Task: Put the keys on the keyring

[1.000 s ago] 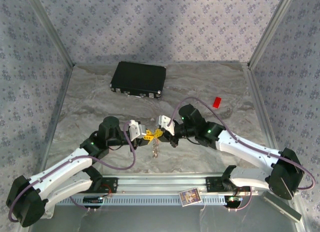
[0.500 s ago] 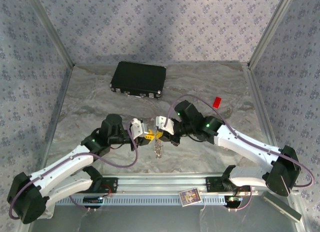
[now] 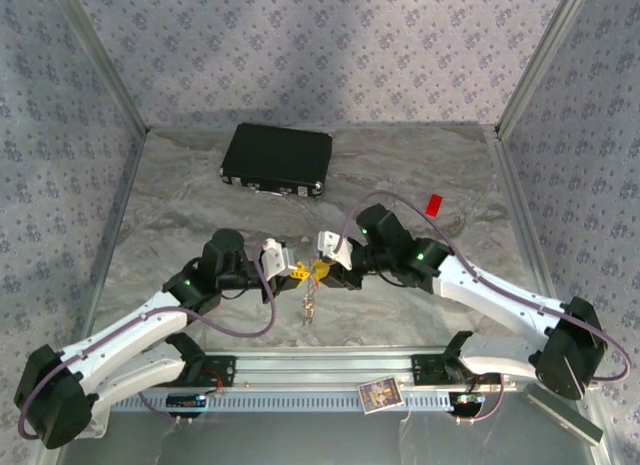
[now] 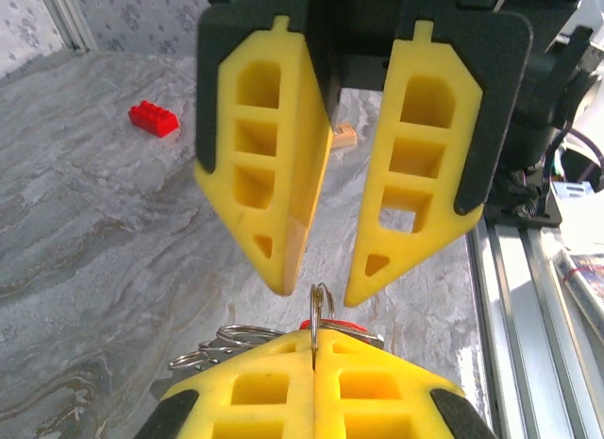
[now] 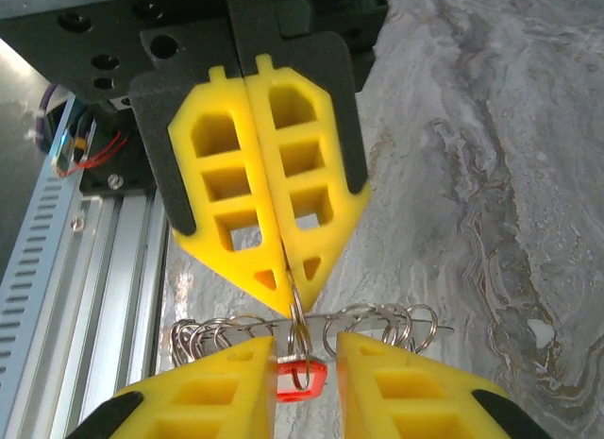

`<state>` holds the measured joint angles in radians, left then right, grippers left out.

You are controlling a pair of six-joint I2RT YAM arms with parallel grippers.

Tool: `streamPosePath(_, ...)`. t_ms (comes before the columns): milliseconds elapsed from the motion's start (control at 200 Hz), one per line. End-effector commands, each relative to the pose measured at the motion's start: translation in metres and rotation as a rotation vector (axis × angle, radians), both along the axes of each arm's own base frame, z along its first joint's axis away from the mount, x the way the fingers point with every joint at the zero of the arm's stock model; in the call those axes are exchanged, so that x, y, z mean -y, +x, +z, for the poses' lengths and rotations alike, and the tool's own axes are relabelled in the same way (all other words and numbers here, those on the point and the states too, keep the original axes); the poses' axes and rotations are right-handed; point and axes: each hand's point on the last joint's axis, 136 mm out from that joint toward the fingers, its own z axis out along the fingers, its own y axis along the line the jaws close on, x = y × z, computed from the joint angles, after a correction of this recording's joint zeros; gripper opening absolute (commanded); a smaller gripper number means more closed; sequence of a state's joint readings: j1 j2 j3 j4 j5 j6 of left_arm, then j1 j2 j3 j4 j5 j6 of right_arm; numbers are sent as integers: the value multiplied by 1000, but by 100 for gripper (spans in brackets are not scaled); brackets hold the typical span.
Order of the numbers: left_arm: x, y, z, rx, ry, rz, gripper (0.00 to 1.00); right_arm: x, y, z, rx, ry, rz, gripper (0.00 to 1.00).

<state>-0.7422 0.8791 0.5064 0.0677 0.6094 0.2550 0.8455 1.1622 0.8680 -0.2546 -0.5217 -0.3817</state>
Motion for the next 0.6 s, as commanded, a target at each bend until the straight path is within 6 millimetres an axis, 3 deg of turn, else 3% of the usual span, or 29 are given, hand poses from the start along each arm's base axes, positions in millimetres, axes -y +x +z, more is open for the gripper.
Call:
streamPosePath(0,3,-3,20,36,-101,-10,0,-6,-1,15,-25,114,-15,24)
streamPosePath(455,2,-6,22,27,-156,-4,0,-10,-1,-1,-53,128,-18,20)
streamPosePath(595,2,-7,22,30,-167,-7,0,-12,-1,1,-48,134,-10,10)
